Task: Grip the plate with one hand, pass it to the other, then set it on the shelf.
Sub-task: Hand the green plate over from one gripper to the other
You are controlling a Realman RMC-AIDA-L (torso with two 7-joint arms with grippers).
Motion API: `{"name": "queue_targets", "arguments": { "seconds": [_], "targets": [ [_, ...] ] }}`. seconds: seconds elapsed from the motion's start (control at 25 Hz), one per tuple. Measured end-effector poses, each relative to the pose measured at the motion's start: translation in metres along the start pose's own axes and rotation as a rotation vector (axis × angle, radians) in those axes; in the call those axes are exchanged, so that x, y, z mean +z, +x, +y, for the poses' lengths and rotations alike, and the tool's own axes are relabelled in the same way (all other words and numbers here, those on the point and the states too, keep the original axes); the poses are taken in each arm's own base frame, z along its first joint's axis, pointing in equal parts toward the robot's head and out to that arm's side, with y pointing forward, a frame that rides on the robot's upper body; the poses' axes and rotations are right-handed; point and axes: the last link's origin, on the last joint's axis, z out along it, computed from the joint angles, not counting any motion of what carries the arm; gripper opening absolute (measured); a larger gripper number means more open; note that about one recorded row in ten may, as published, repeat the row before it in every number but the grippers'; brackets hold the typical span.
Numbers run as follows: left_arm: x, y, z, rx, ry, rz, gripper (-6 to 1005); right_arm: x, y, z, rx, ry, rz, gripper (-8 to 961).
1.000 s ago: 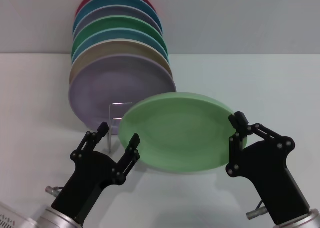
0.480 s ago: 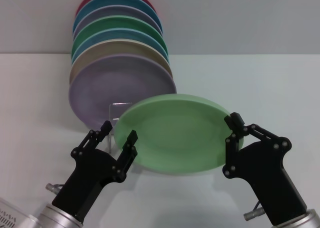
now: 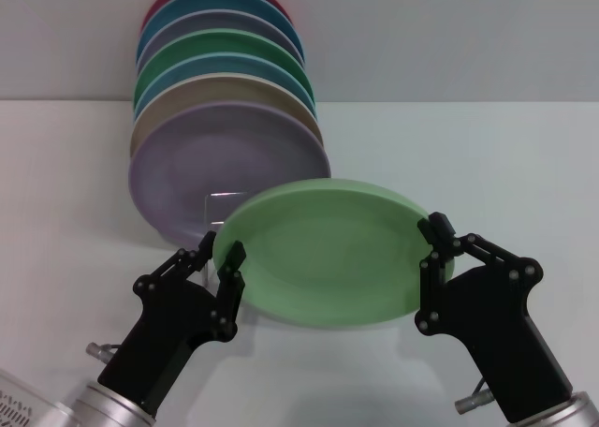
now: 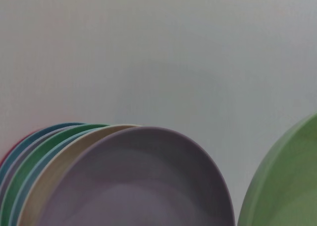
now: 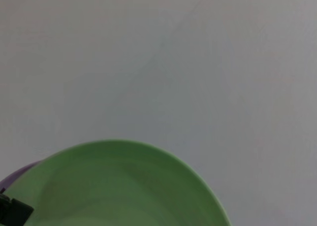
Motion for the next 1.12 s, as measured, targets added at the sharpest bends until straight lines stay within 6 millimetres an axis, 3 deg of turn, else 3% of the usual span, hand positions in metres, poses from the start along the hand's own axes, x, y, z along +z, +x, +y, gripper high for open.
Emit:
{"name": "queue_targets", "arguments": {
  "seconds": [0.08, 0.52, 0.96, 1.0, 1.12],
  "targets": [
    [-0.0001, -0.0001, 0.0, 0.0, 0.0, -0.001, 268, 0.0, 0.0, 0.0, 0.0, 0.0, 0.0, 14],
    [-0.0004, -0.0007, -0.0003, 0.005, -0.002, -0.004, 265, 0.001, 0.0002, -0.0003, -0.001, 0.001, 0.0, 18],
    [0.0022, -0.0002, -0.0007, 0.013, -0.013, -0.003, 126, 0.003, 0.0009, 0.0003, -0.003, -0.006, 0.001, 23],
    [0.0022, -0.0002, -0.0009, 0.014, -0.013, -0.003, 76, 0.0035, 0.0011, 0.0004, -0.003, -0.007, 0.001, 23],
    [0.0021, -0.0003, -0.0011, 0.016, -0.013, -0.004, 72, 0.0041, 0.0011, 0.0004, -0.003, -0.007, 0.0, 24]
  ]
}}
